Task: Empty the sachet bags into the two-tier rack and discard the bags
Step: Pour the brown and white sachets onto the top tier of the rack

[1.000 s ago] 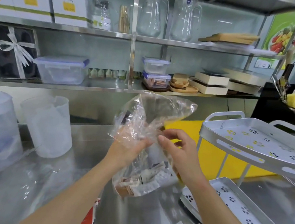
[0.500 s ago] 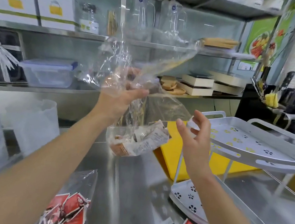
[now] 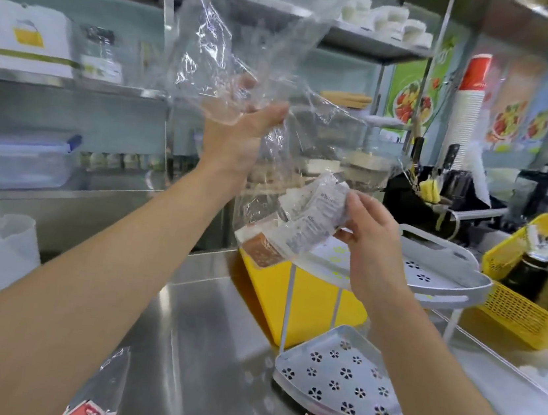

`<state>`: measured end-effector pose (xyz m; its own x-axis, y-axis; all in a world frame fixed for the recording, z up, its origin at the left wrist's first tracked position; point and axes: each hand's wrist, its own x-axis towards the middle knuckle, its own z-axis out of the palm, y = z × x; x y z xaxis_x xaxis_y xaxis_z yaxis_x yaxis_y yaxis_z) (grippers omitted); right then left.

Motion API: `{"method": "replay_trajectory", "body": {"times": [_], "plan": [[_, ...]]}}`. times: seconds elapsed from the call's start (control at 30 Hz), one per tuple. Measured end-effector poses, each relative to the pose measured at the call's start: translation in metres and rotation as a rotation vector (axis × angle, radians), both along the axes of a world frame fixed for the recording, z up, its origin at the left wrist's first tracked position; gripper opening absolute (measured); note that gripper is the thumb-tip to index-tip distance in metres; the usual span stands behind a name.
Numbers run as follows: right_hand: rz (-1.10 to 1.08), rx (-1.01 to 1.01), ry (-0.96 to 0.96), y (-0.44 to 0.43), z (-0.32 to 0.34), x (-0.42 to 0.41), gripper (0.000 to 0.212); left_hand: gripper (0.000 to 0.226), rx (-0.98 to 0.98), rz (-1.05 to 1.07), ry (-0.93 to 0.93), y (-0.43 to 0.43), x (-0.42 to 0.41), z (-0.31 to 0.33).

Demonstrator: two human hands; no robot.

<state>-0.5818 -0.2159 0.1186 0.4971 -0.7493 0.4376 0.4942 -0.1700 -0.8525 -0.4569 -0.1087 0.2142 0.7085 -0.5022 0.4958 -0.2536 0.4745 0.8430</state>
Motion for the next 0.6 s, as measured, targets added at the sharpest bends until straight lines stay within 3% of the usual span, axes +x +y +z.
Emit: {"method": "replay_trajectory", "body": {"times": [0.13, 0.27, 0.4, 0.5, 0.6], "plan": [[-0.130, 0.031, -0.048, -0.018, 0.016, -0.021, 0.021, 0.043, -0.025, -0.064, 0.066, -0.033, -0.018, 0.005], [-0.221, 0.098, -0.081, -0.041, 0.037, -0.042, 0.022, 0.049, -0.031, -0.102, 0.098, -0.064, -0.032, 0.009], [-0.293, 0.138, -0.104, -0.064, 0.050, -0.062, 0.021, 0.052, -0.059, -0.239, 0.227, -0.100, -0.042, 0.001], [-0.332, 0.171, -0.133, -0.075, 0.049, -0.068, 0.023, 0.053, -0.103, -0.200, 0.364, -0.120, -0.044, -0.023], [-0.415, 0.140, -0.116, -0.081, 0.041, -0.066, 0.024, 0.054, 0.029, -0.258, 0.489, -0.131, -0.041, -0.048]]}}
